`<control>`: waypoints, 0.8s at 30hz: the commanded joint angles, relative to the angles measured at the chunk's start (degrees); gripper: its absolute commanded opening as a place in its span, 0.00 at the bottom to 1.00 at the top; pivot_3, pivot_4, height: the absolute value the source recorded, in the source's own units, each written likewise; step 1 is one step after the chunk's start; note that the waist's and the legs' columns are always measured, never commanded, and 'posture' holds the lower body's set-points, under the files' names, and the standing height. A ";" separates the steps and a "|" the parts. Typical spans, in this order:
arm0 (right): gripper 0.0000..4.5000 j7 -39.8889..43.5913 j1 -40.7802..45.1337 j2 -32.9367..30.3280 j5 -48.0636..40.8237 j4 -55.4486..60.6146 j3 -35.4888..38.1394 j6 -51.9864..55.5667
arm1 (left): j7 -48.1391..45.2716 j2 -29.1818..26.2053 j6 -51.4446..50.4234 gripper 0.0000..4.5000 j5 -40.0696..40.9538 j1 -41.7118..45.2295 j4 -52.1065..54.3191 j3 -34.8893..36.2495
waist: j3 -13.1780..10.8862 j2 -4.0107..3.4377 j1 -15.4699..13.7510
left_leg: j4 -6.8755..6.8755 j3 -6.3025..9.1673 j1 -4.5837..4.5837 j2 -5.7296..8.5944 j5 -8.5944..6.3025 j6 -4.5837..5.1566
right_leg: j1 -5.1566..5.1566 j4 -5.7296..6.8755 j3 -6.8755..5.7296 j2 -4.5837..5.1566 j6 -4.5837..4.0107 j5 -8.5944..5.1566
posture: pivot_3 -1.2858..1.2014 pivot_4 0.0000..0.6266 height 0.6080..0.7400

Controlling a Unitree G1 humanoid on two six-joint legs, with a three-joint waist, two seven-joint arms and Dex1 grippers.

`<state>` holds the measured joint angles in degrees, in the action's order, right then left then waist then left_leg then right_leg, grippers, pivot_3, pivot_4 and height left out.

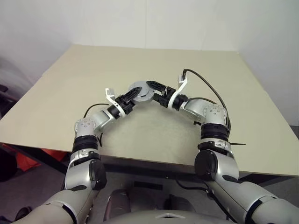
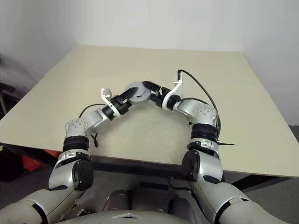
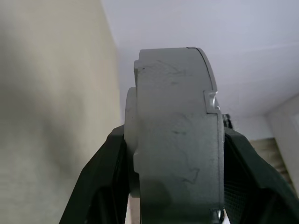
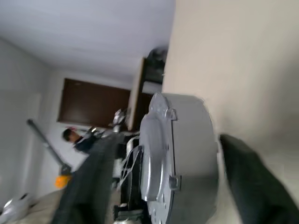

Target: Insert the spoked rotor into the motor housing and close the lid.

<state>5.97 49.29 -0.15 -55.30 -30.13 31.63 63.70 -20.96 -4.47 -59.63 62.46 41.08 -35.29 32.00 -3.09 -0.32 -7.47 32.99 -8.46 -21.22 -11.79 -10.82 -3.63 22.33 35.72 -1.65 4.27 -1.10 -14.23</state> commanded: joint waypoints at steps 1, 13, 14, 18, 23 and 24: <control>0.96 0.49 0.62 -0.74 1.81 0.90 -1.21 -3.95 | -1.01 -0.57 3.94 0.47 -0.25 0.59 3.14 0.75 | 0.00 0.00 0.00 | 0.01 0.00 -0.01 0.00 0.00 0.00 | 0.00 0.00 0.01 0.01 0.01 0.00 | 0.52 0.00 1.00; 0.96 2.19 -0.89 -3.94 3.01 -0.58 -1.31 -4.89 | 8.40 -4.93 26.21 0.47 -2.98 -4.54 9.25 10.54 | -0.01 0.04 0.29 | 0.02 0.02 0.01 -0.01 0.00 0.01 | -0.01 -0.02 -0.01 -0.02 0.02 0.01 | 0.52 0.00 1.00; 0.96 2.20 -0.87 -4.05 3.05 -0.70 -1.30 -4.97 | 9.44 -5.26 27.29 0.47 -3.35 -4.48 8.63 10.88 | -0.04 0.09 0.22 | 0.02 0.02 0.00 -0.01 0.00 0.01 | -0.01 -0.02 -0.02 -0.02 0.02 0.01 | 0.52 0.00 1.00; 0.96 2.22 -0.84 -4.17 3.10 -0.80 -1.35 -5.03 | 13.36 -5.88 30.90 0.47 -4.56 -3.79 5.59 12.29 | -0.11 0.22 -0.58 | 0.11 0.05 -0.02 -0.01 0.00 0.00 | -0.09 -0.02 -0.03 0.00 0.05 0.03 | 0.52 0.00 1.00; 0.96 1.93 -1.04 -3.91 3.04 -0.40 -1.50 -4.93 | 16.42 -6.03 32.16 0.47 -4.68 -2.64 1.64 12.73 | -0.17 0.41 -0.83 | 0.22 0.05 -0.01 -0.01 0.01 -0.01 | -0.12 -0.02 0.01 0.01 0.14 0.09 | 0.52 0.00 1.00; 0.96 1.87 -1.13 -3.89 3.06 -0.33 -1.51 -4.89 | 16.98 -6.06 32.21 0.47 -4.65 -2.41 0.97 12.82 | -0.20 0.46 -0.84 | 0.22 0.05 -0.01 -0.02 0.02 -0.02 | -0.11 -0.01 0.01 0.01 0.14 0.09 | 0.52 0.00 1.00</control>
<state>7.53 47.60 -3.98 -51.74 -31.74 30.25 59.02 -3.73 -9.63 -28.48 56.91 35.44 -35.87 44.72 -3.29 0.15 -8.31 33.21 -8.41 -21.23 -11.82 -10.79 -3.66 22.21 35.71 -1.64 4.27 -0.96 -14.14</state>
